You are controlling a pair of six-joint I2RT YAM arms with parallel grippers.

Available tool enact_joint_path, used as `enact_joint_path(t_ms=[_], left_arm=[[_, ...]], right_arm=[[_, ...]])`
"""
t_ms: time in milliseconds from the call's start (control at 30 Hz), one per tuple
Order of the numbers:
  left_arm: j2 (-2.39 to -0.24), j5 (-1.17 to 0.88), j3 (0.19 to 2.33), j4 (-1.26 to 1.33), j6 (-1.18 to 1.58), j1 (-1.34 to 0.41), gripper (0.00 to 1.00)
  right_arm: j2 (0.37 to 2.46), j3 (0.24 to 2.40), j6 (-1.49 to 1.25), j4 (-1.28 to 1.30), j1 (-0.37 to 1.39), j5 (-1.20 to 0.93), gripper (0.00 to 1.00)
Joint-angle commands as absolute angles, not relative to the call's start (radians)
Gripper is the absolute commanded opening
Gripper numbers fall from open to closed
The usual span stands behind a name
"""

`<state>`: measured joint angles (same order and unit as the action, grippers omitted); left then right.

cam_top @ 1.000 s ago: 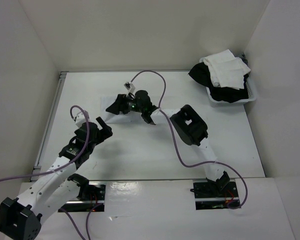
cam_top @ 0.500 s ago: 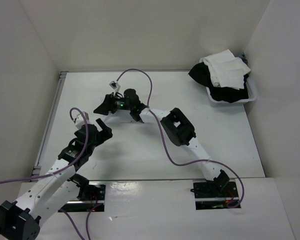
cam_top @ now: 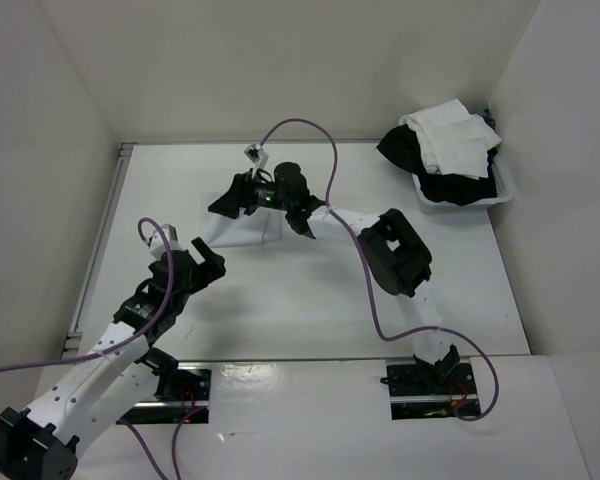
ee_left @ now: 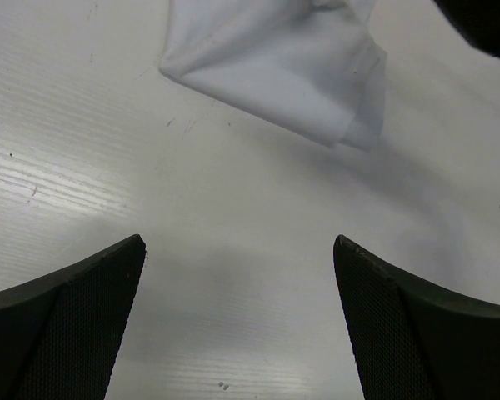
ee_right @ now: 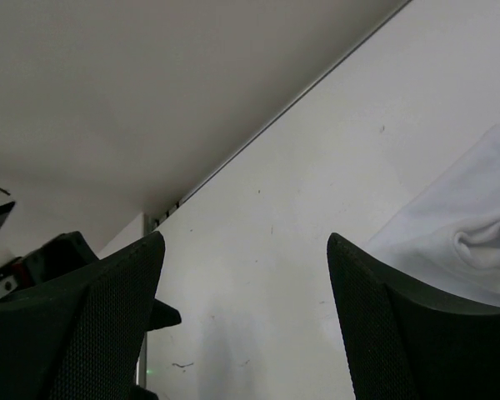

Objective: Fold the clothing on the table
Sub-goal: Fold the skirt

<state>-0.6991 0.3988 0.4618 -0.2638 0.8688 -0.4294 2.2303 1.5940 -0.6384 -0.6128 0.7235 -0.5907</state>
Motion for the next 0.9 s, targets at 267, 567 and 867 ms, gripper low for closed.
enact_joint_path(t_ms=[267,567,867], left_arm=[[-0.735,0.407,0.472,-0.241,0.879,-0.445,1.0],[-0.735,0.416,0.462,-0.232,0.879,-0.445,1.0],[-0.724,0.416,0.462,-0.242,0.879,-0.445,1.0]], right_arm=[[2.223,1.555,-0.58,-0.63,0.729,-0.569,0.83],[2.278,1.568,-0.591,-0.64,0.729,-0.569,0.83],[2.367,1.695,-0.6,-0.617,0.719,-0.56,0.83]])
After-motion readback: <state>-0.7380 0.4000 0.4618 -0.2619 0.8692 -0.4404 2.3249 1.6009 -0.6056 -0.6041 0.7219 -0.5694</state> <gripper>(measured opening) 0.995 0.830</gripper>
